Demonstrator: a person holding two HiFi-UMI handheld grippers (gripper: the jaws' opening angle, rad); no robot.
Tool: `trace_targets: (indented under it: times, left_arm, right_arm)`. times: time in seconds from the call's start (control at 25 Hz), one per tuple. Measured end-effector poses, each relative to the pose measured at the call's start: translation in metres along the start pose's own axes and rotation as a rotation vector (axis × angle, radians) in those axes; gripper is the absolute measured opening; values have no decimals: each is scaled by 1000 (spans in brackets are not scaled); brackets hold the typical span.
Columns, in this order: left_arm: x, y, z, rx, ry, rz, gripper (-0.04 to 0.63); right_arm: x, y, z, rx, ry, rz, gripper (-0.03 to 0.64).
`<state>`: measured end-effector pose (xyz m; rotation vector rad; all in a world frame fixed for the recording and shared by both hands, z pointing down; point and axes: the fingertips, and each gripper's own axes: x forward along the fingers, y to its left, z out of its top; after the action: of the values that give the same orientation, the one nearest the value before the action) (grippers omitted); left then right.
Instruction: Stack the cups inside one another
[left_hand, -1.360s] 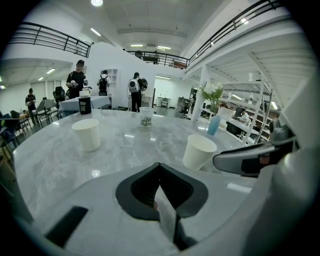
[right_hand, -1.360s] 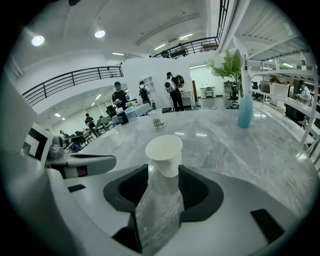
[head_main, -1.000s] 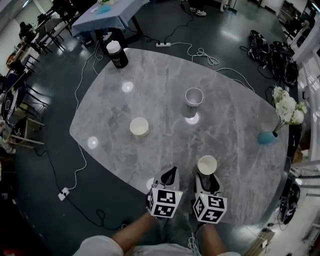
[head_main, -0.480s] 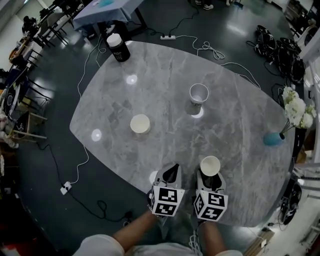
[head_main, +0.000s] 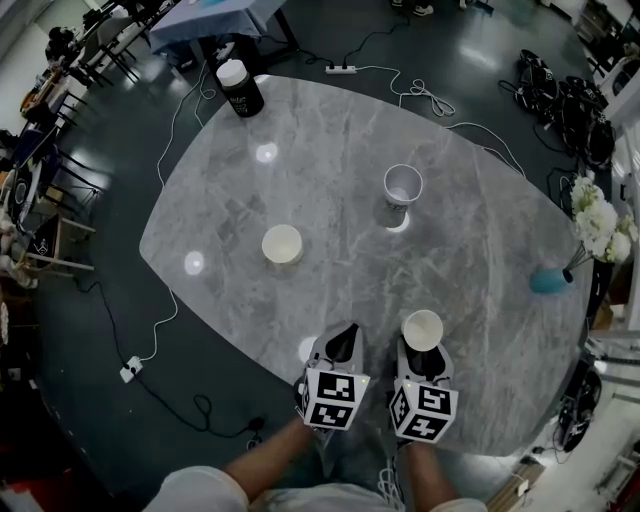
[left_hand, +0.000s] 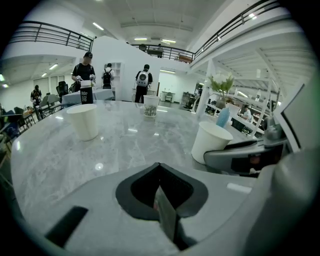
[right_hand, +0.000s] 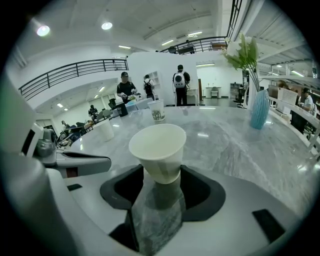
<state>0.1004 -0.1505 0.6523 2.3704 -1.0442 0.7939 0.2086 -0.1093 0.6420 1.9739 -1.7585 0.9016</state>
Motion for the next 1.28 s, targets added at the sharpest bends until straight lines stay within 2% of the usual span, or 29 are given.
trace_targets:
  times: [0.68, 1.28]
  left_arm:
    - [-18, 14, 28, -29, -55, 31, -5]
    - [-33, 26, 81, -47, -134, 46, -5]
  right_arm:
    - [-8, 17, 32, -7, -35, 36, 211]
    - [-12, 38, 109, -43, -122, 89, 210]
